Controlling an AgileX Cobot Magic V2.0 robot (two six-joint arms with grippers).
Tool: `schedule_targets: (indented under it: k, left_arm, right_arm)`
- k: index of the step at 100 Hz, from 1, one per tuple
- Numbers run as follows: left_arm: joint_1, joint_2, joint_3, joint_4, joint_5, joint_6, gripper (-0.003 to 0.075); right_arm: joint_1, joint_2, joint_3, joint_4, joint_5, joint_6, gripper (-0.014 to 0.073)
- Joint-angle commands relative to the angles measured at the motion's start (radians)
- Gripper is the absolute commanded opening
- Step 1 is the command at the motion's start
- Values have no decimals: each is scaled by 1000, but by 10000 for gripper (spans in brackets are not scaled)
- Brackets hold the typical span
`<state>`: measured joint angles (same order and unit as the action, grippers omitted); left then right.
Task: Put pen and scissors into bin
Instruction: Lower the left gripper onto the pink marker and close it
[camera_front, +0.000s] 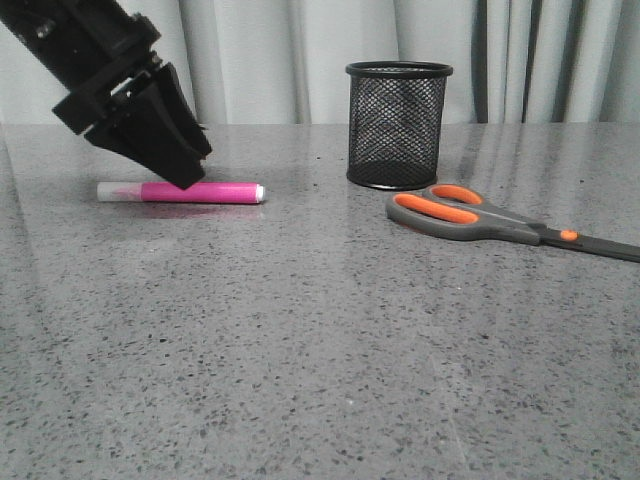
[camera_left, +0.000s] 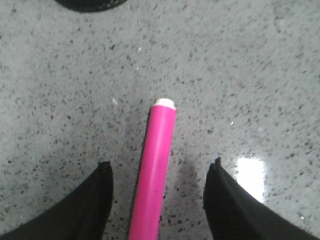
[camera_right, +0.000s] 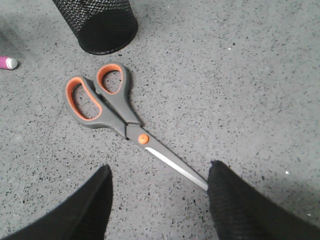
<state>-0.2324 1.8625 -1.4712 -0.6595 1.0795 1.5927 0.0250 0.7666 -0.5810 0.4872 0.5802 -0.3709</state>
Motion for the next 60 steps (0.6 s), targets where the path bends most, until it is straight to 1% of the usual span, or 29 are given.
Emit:
schedule_targets:
  k: [1,33,40,44,49,54,60]
  left_arm:
    - [-7,-31,-33,-37,3,3,368]
    - [-7,10,-33,-36,-7,3,367]
    - [-7,10,-33,-36,-12,3,353]
    - [-7,10,-33,-36,-15,3,329]
    - [-7,10,-33,-30,-15,3,281]
    - [-7,10,-33,-3,-15,-1,211]
    - [-7,10,-33,20,-15,-6,105]
  right_arm:
    - [-6,1,-37,10,-40,-12,380]
    - [-6,1,-37,10,-36,-14,380]
    - [-6,1,-37,10,-36,-14,380]
    - [-6,1,-37,10,-36,-14,379]
    - [-6,1,-37,10,-36,-14,380]
    - [-6,1,-37,10,-36,-14,379]
    - [-6,1,-37,10,-36,-14,380]
